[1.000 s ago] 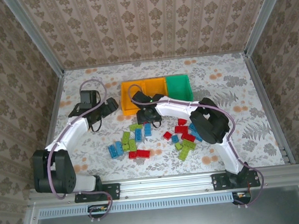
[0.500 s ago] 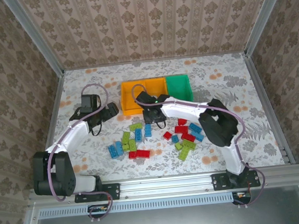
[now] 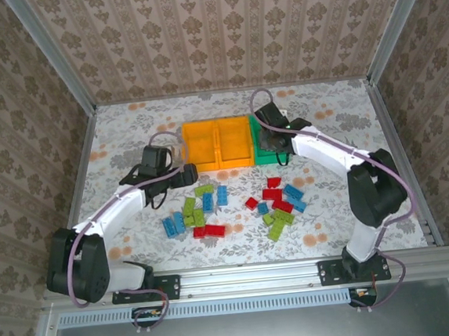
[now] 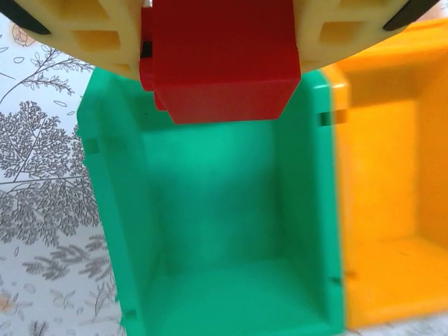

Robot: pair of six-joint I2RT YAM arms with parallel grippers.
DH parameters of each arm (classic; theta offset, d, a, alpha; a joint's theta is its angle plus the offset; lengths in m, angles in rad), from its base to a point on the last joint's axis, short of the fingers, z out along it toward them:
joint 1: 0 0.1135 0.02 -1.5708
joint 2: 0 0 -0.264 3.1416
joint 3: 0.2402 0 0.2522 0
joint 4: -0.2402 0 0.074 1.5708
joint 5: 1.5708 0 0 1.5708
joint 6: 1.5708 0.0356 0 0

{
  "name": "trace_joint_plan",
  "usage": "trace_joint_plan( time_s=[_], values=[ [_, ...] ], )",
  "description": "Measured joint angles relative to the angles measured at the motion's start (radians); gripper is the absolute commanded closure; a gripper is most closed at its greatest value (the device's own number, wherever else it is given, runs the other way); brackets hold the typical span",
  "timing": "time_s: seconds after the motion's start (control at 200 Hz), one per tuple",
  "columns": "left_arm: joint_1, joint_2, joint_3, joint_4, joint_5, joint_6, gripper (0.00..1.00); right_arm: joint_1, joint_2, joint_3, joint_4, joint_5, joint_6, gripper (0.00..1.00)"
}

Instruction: Sort the legos into containers by color

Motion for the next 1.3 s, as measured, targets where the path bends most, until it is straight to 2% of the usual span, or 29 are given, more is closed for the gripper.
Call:
trace_joint_plan(
  time_s=[0.125,0.25,0.29,0.395,0.54,0.825,0.955,1.155,1.3],
  values=[
    [-0.015,0.0,-0.012,0.014,0.0,0.013,0.0,-0.006,0.094,0.036,-0.017,0.0,-0.019,0.69],
    [-0.039,0.0,-0.03,0.019,0.003,0.024,0.0,-0.016,0.147,0.078,-0.04,0.0,-0.029,0.61],
    [-0.046,0.0,-0.032,0.02,0.005,0.028,0.0,-0.022,0.161,0.097,-0.046,0.0,-0.031,0.56],
    [-0.069,0.002,-0.033,0.024,0.013,0.039,0.0,-0.03,0.187,0.134,-0.057,-0.001,-0.03,0.35],
    [-0.126,0.021,-0.033,0.031,0.019,0.06,0.0,-0.034,0.172,0.13,-0.065,-0.01,-0.033,0.22],
    [-0.186,0.056,-0.025,0.021,0.015,0.07,0.03,0.037,-0.006,-0.012,-0.06,-0.023,-0.031,0.19],
    [-0.242,0.072,-0.005,0.002,0.005,0.07,0.04,0.069,-0.069,-0.086,-0.053,-0.031,-0.023,0.19],
    [-0.348,0.11,0.051,-0.026,-0.019,0.065,0.1,0.065,-0.127,-0.211,-0.05,-0.031,0.004,0.18],
    [-0.399,0.19,0.122,-0.045,-0.039,0.055,0.13,0.061,-0.181,-0.259,-0.047,-0.029,0.023,0.17]
  ],
)
